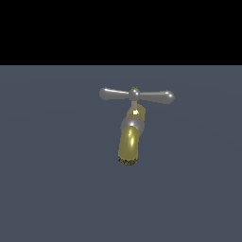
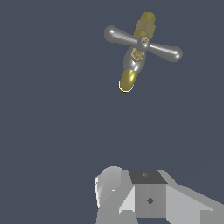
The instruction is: Turn on the faucet by rotating a designated handle.
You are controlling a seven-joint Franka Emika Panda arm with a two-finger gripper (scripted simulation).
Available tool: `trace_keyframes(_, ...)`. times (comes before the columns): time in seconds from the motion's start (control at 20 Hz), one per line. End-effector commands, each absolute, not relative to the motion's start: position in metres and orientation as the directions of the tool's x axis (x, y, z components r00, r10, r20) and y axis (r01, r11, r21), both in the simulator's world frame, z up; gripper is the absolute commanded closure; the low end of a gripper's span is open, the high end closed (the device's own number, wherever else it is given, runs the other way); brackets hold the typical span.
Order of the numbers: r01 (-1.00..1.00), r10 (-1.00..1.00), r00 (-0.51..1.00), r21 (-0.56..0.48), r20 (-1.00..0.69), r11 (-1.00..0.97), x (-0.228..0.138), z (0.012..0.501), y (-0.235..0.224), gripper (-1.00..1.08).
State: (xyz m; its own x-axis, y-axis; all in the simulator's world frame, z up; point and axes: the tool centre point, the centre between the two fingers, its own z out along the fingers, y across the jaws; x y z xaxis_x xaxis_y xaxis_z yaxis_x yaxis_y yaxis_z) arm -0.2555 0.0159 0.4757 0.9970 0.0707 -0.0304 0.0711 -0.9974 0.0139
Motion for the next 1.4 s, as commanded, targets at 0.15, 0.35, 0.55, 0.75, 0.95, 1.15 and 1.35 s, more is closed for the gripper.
trace_keyframes(0.15, 0.084, 0.083, 0.996, 0.013, -0.027, -0.996, -0.255, 0.476, 0.019, 1.08)
trace_keyframes(0.35, 0.128, 0.128, 0.992, 0.011, -0.017, -0.992, -0.254, 0.476, 0.031, 1.08)
trace_keyframes(0.55, 0.139, 0.139, 0.99, 0.01, -0.014, -0.99, -0.254, 0.476, 0.034, 1.08)
trace_keyframes(0.75, 0.135, 0.135, 0.991, 0.008, -0.014, -0.991, -0.253, 0.476, 0.034, 1.08)
trace_keyframes(0.95, 0.115, 0.115, 0.993, -0.003, -0.015, -0.993, -0.248, 0.475, 0.035, 1.08)
trace_keyframes(1.15, 0.077, 0.078, 0.997, -0.023, -0.019, -0.997, -0.239, 0.472, 0.037, 1.08)
trace_keyframes(1.35, 0.019, 0.02, 0.999, -0.051, -0.027, -0.999, -0.225, 0.468, 0.039, 1.08)
